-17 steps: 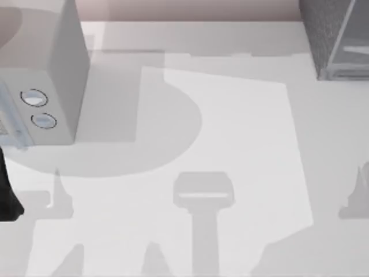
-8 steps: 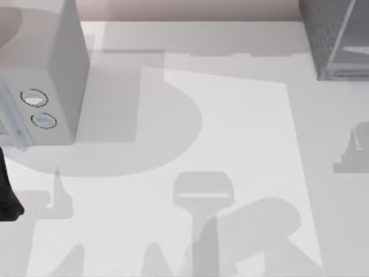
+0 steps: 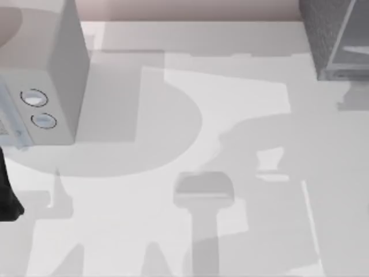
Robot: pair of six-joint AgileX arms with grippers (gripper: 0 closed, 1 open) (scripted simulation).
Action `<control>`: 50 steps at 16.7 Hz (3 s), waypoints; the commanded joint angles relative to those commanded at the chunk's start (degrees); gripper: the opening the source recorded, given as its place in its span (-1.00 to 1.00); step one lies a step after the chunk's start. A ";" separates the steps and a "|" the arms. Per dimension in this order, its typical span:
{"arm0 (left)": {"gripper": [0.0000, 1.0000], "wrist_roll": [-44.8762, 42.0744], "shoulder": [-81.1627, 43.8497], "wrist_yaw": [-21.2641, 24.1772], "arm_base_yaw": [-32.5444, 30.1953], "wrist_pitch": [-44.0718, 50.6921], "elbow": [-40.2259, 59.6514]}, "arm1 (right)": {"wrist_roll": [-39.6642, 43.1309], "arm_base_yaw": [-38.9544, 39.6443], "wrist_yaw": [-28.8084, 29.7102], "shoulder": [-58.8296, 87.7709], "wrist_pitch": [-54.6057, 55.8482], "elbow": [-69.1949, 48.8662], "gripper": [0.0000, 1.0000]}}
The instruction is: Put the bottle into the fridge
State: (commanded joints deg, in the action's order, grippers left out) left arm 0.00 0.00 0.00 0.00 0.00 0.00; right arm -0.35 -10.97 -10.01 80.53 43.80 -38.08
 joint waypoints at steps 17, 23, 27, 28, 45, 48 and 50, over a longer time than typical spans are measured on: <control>1.00 0.00 0.00 0.00 0.00 0.00 0.00 | -0.55 -4.76 -4.60 40.43 20.72 -18.07 -0.98; 1.00 0.00 0.00 0.00 0.00 0.00 0.00 | -0.50 -3.77 -3.54 46.46 15.82 -28.99 -0.98; 1.00 0.00 0.00 0.00 0.00 0.00 0.00 | -0.45 -2.70 -2.40 52.10 10.58 -39.83 -0.98; 1.00 0.00 0.00 0.00 0.00 0.00 0.00 | -0.44 -2.46 -2.14 53.27 9.40 -42.25 -0.98; 1.00 0.00 0.00 0.00 0.00 0.00 0.00 | -0.41 -1.94 -1.59 55.58 6.85 -47.02 0.51; 1.00 0.00 0.00 0.00 0.00 0.00 0.00 | -0.41 -1.94 -1.59 55.58 6.85 -47.02 0.96; 1.00 0.00 0.00 0.00 0.00 0.00 0.00 | -0.41 -1.94 -1.59 55.58 6.85 -47.02 1.00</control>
State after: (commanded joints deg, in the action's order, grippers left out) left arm 0.00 0.00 0.00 0.00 0.00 0.00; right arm -0.76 -12.90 -11.59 136.11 50.65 -85.11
